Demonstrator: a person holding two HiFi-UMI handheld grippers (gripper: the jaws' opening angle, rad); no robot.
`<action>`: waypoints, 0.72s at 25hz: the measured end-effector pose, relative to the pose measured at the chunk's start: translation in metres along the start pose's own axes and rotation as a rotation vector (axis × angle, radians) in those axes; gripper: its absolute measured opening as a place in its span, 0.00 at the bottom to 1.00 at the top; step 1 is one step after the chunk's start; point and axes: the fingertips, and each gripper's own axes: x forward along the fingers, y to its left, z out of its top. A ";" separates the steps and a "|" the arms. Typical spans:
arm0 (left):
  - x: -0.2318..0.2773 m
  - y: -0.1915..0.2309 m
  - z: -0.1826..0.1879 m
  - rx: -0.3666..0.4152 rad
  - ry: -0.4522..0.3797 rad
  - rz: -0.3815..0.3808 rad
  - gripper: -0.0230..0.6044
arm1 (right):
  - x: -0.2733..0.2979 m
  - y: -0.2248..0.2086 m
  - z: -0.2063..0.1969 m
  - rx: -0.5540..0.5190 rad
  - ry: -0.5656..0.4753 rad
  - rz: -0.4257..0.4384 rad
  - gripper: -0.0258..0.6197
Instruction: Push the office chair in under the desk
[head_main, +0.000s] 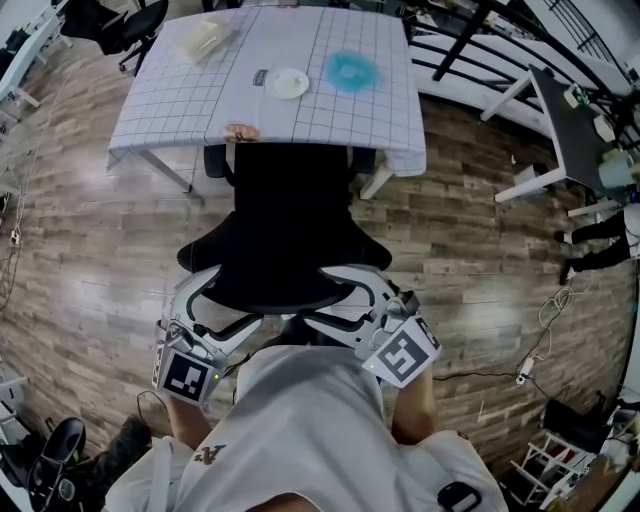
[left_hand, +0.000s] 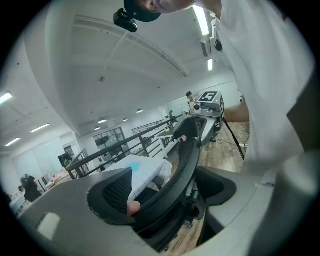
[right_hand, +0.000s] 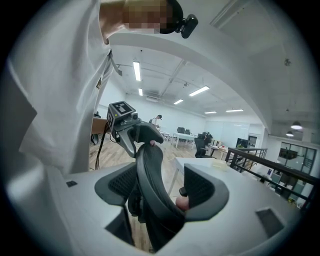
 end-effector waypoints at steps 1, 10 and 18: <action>0.001 0.003 -0.001 0.003 -0.003 -0.003 0.68 | 0.002 -0.002 0.000 0.001 0.000 -0.004 0.51; 0.013 0.027 -0.002 0.026 -0.017 -0.025 0.67 | 0.012 -0.027 0.001 0.001 -0.019 -0.031 0.51; 0.025 0.041 -0.003 0.020 0.010 -0.013 0.68 | 0.014 -0.042 -0.004 0.002 -0.009 -0.031 0.51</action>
